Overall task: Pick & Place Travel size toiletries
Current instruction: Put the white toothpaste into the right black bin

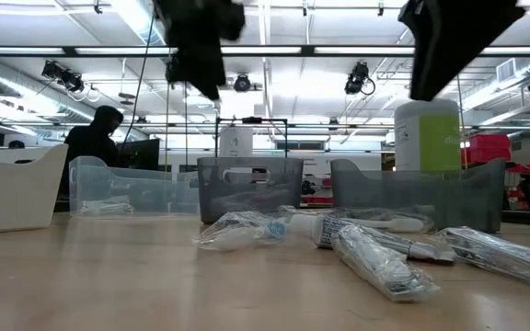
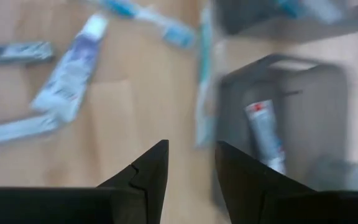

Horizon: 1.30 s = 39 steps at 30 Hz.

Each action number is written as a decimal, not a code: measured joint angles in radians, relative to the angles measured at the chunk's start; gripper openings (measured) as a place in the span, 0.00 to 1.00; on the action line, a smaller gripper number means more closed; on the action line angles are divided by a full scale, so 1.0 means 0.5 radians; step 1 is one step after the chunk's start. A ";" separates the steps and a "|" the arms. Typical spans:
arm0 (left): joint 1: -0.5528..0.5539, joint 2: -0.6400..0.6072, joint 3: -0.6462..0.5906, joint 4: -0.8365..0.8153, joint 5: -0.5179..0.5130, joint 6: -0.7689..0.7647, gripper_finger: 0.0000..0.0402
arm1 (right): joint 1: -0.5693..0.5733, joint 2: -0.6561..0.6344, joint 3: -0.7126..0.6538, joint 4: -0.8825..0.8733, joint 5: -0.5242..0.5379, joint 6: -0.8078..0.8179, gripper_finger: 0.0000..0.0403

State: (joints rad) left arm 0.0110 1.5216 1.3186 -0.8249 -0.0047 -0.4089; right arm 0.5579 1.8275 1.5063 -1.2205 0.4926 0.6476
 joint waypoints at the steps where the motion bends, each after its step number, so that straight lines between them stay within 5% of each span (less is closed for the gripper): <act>1: -0.027 -0.052 0.000 -0.022 -0.050 0.105 0.43 | -0.002 0.000 0.000 -0.004 0.053 0.004 0.35; 11: -0.361 -0.383 -0.071 0.031 -0.551 0.596 0.43 | 0.076 -0.001 0.000 -0.100 0.047 0.424 0.35; 19: -0.351 -0.524 -0.602 0.672 -0.420 0.824 0.43 | 0.236 -0.080 -0.047 -0.252 0.042 0.657 0.35; 32: -0.333 -0.519 -0.710 1.159 -0.408 0.833 0.43 | 0.281 -1.073 -1.051 -0.088 0.038 1.572 0.35; 39: -0.334 -0.519 -0.710 1.231 -0.408 0.949 0.43 | 0.275 -1.271 -1.336 0.293 -0.460 1.531 0.35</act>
State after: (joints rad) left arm -0.1558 1.2621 0.9638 -0.2093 -0.2085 0.0654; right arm 0.6952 1.1919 0.8380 -1.0742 0.2626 1.4129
